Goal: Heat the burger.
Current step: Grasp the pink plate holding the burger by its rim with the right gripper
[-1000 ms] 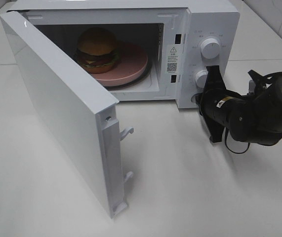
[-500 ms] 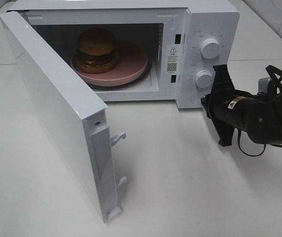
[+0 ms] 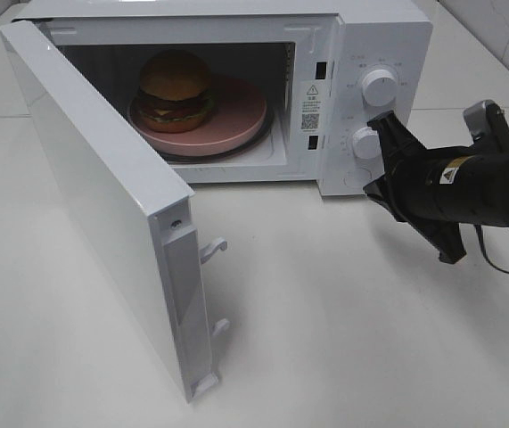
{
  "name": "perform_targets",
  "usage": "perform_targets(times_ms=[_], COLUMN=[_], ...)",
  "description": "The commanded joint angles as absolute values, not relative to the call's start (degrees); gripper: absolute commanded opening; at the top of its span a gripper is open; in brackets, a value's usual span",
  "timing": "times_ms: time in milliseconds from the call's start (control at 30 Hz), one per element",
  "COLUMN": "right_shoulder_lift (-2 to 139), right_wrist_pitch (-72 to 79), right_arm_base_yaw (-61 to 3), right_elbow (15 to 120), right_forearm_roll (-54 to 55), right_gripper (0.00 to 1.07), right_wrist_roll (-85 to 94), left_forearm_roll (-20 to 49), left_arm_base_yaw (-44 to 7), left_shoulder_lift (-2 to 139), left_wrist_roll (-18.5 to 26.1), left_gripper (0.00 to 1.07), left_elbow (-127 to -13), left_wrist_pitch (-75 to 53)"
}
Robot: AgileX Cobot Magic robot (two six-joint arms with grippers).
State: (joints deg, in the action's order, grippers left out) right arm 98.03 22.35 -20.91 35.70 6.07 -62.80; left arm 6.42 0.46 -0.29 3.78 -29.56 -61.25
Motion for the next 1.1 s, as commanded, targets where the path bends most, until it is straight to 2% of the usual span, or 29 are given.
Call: perform_targets(times_ms=[33, 100, 367, 733, 1100], right_shoulder_lift=[95.23, 91.96, 86.06, 80.21, 80.21], right_wrist_pitch=[17.19, 9.63, -1.38, -10.31, -24.06], right_arm_base_yaw=[-20.86, -20.86, -20.86, -20.86, -20.86], right_elbow=[35.75, 35.75, 35.81, 36.15, 44.4], right_forearm_roll=[4.93, 4.93, 5.39, 5.39, 2.98], right_gripper=[0.01, 0.02, 0.03, 0.04, 0.05], right_wrist_roll=[-56.26, -46.87, -33.0, -17.02, 2.52], left_forearm_roll=[6.47, 6.47, 6.47, 6.47, 6.47], left_arm_base_yaw=[0.52, 0.52, 0.52, 0.52, 0.52], left_shoulder_lift=[-1.03, -1.03, -1.03, -1.03, -1.03], left_wrist_roll=[3.32, 3.32, 3.32, 3.32, 3.32], left_gripper=[0.98, 0.98, 0.98, 0.98, 0.98], left_elbow=[-29.51, -29.51, -29.51, -29.51, -29.51], left_wrist_pitch=[-61.25, -61.25, -61.25, -61.25, -61.25])
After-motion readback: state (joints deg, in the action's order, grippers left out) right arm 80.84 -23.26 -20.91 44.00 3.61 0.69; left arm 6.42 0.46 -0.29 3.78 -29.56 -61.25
